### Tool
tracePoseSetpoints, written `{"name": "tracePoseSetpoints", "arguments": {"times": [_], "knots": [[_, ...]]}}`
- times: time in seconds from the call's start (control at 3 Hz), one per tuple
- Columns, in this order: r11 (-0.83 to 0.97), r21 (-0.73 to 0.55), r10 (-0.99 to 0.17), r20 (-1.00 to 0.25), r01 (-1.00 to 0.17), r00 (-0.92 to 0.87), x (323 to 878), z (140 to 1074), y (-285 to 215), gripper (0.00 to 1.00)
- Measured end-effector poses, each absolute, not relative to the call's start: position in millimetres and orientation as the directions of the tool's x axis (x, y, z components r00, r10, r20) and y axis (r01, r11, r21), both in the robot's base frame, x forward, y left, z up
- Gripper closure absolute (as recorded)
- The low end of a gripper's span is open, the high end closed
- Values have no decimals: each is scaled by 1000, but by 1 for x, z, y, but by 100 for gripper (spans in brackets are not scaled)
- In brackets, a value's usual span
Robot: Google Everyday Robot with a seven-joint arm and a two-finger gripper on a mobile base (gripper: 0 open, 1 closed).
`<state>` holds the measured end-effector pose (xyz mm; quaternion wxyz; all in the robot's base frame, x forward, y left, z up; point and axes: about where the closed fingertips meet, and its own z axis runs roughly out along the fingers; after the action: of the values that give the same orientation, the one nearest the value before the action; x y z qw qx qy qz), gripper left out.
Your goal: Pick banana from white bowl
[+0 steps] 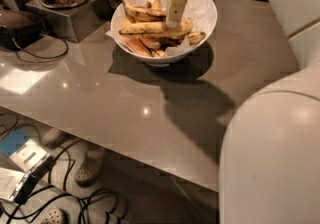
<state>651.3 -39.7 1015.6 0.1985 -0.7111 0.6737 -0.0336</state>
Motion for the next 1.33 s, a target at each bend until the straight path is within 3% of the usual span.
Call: {"name": "tracePoseSetpoints", "arguments": {"times": [0.33, 0.67, 1.0, 1.33], "knots": [[10, -312, -972, -227, -950, 64, 666, 1006, -35, 14], [42, -289, -975, -223, -956, 25, 676, 993, -36, 18], [61, -263, -976, -216, -963, -3, 683, 979, -37, 29], [69, -235, -978, -208, -969, -20, 686, 964, -39, 47]]}}
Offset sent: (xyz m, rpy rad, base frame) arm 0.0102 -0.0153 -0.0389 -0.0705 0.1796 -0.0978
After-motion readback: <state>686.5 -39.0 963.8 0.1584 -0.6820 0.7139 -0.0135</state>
